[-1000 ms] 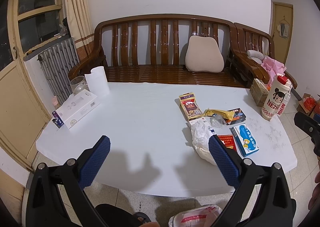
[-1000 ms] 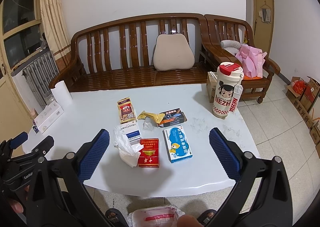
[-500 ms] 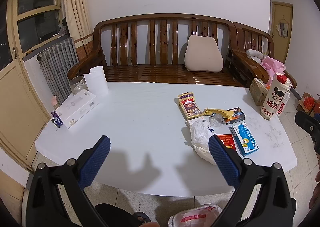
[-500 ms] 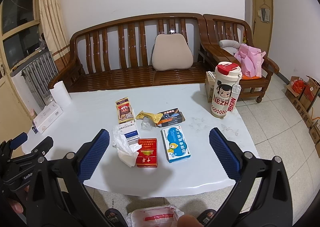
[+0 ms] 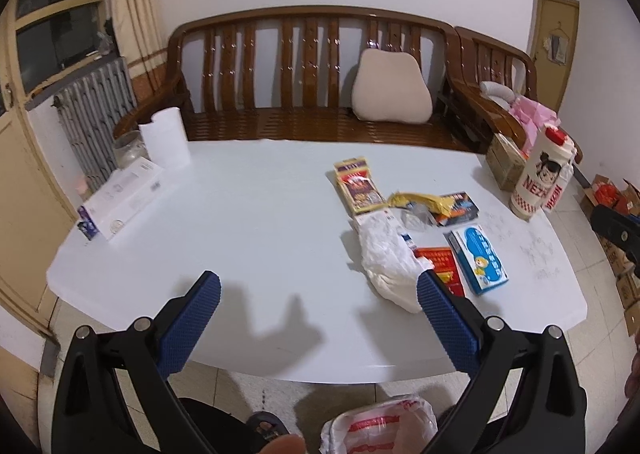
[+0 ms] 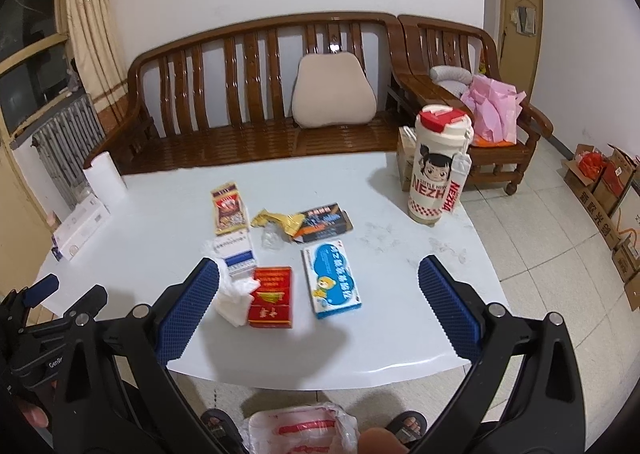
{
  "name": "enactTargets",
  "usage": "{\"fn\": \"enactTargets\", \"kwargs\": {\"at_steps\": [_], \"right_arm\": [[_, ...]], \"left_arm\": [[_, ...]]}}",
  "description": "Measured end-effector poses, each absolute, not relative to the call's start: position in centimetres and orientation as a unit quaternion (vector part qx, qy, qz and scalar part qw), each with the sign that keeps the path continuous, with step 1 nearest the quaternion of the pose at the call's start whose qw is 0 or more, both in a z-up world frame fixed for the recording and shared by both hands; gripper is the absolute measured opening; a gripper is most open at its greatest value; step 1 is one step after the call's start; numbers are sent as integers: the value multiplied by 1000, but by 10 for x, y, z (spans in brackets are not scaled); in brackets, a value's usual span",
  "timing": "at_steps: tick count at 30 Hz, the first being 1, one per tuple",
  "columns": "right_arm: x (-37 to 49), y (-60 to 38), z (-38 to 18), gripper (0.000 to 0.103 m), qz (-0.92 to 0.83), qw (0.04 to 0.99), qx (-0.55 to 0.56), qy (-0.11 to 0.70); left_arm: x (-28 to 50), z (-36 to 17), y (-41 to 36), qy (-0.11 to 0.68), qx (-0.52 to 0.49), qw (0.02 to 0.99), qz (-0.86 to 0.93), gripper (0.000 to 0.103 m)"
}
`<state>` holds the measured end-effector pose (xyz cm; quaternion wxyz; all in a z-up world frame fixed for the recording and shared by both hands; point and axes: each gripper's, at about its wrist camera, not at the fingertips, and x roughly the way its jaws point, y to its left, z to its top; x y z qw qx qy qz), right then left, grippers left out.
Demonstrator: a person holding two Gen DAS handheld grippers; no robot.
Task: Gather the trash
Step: 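Reach the left tool to the crumpled tissue while the right tool reaches the blue-and-white box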
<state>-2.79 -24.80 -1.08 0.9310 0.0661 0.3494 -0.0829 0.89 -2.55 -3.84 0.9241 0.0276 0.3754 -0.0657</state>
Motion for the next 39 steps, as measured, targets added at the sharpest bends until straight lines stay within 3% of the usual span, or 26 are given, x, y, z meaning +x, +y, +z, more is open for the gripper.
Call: {"fn": "enactTargets", "kwargs": {"at_steps": [36,39], "right_arm": [[103,-270,-178,98,-42,861,-10,507],[107,-269,-185,98,-40,856,-12,515]], "left_arm": [[127,-171,-96,485,-4,867,-118,96],[129,-176,-99,490,-13,863,-127,88]]}}
